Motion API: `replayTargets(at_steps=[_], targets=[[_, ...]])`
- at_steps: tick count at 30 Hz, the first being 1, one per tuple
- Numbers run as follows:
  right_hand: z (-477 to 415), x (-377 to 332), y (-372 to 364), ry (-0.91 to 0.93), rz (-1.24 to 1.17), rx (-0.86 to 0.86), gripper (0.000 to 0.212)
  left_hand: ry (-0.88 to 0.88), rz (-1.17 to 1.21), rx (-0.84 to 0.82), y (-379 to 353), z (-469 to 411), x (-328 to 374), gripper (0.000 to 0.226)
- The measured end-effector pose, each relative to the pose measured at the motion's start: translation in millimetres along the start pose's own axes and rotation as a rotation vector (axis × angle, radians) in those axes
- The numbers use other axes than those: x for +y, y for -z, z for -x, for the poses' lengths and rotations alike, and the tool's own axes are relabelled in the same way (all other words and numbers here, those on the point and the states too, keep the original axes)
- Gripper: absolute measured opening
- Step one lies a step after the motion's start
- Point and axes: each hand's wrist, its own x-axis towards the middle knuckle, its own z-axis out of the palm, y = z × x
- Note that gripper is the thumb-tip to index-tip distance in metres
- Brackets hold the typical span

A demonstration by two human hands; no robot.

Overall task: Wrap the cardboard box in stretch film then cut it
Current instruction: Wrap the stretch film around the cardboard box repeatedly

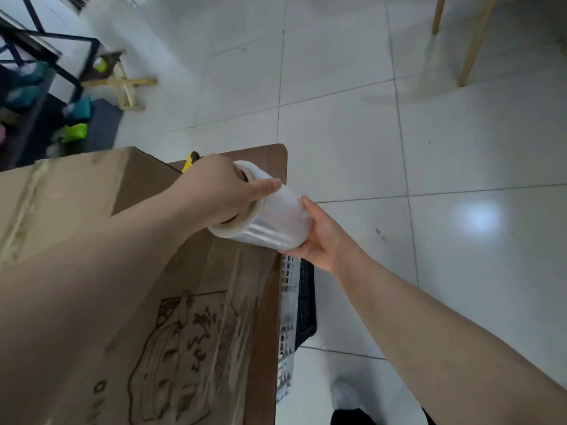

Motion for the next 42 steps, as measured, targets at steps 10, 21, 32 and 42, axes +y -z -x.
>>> replayTargets(at_steps=[10, 21, 32, 42], targets=[[-28, -37, -10, -0.097, 0.023, -0.012, 0.048, 0.068, 0.154, -0.068, 5, -22, 14, 0.035], [-54, -66, -20, -0.117, 0.058, -0.055, 0.057, 0.314, 0.557, -0.151, 24, -51, 23, 0.038], [-76, -74, -47, -0.143, 0.062, 0.011, 0.054, 0.226, 0.232, -0.076, 39, -84, 15, 0.04], [-111, -77, -86, -0.126, 0.163, 0.01, 0.06, 0.047, -0.066, -0.124, 49, -111, -9, 0.034]])
